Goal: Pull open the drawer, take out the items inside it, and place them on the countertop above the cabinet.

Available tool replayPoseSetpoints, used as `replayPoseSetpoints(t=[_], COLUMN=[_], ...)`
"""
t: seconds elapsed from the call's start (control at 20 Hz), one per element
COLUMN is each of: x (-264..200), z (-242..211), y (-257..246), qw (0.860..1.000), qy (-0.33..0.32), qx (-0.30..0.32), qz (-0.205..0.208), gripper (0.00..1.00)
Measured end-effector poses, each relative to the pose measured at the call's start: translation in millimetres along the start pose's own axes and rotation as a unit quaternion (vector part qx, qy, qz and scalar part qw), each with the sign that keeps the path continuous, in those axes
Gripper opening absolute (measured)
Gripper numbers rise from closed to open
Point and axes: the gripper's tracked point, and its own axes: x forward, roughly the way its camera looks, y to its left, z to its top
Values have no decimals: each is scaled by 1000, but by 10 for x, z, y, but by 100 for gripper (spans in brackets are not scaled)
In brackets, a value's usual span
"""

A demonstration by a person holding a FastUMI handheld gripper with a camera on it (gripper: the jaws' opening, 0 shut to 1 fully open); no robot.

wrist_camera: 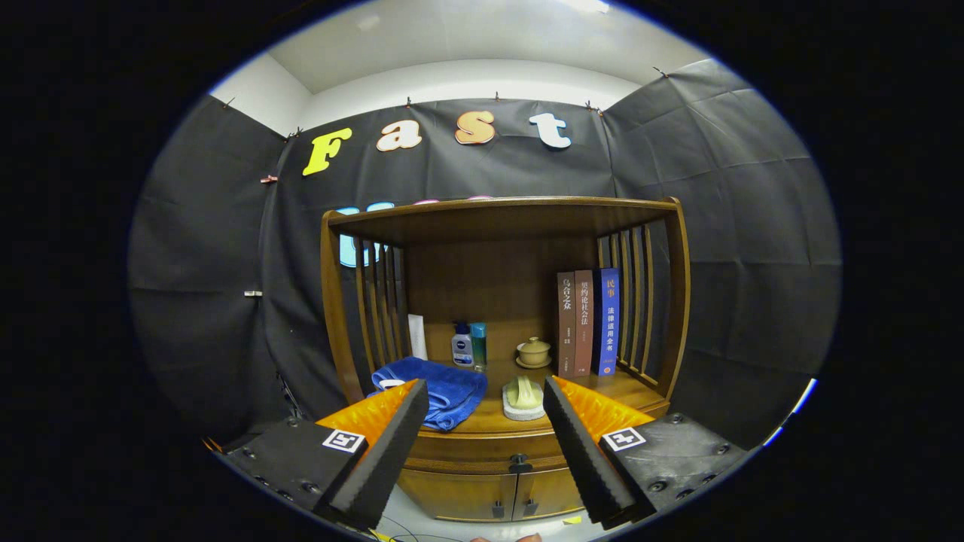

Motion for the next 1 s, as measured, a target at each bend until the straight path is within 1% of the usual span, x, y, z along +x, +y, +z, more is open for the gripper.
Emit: replayPoseSetpoints(t=[0.65,1.0], x=[-40,-62], z=[68,95], y=[-40,-156], qw=[1000,1000], qy=[-13,-17], qx=[-2,5], qz=[-7,-21], gripper=[99,99])
